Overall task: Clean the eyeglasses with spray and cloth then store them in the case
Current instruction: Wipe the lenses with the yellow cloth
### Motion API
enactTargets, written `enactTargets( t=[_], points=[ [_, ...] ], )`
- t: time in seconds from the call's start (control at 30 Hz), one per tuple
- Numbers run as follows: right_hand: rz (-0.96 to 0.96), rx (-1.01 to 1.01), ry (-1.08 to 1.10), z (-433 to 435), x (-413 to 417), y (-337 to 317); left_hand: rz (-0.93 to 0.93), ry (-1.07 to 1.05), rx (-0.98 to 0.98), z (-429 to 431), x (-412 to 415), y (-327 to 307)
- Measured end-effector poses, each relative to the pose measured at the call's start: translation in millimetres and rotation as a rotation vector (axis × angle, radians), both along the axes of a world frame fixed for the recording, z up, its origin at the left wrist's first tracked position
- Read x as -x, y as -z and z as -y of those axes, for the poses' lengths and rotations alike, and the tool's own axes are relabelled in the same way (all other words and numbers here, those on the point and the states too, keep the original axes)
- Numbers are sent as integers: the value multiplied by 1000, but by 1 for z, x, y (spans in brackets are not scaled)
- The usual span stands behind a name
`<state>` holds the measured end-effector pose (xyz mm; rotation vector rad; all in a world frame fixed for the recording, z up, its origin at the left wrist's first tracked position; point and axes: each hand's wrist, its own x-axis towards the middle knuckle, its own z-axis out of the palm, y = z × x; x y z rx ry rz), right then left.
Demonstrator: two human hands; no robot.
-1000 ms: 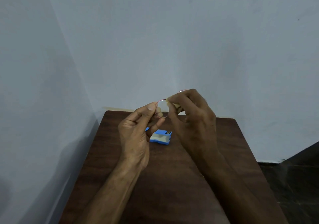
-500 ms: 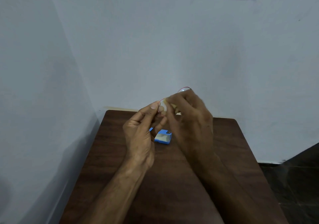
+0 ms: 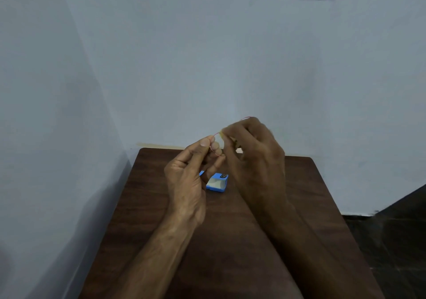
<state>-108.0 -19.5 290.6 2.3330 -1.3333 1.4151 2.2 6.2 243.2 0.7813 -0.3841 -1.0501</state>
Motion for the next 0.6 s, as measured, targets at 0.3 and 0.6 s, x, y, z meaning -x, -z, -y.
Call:
enactTargets(
  t=[0.3, 0.6],
  points=[
    [19, -29, 24, 0, 4, 2, 76, -16, 19, -1, -3, 1],
    [8, -15, -66, -4, -5, 1, 83, -31, 18, -3, -4, -4]
  ],
)
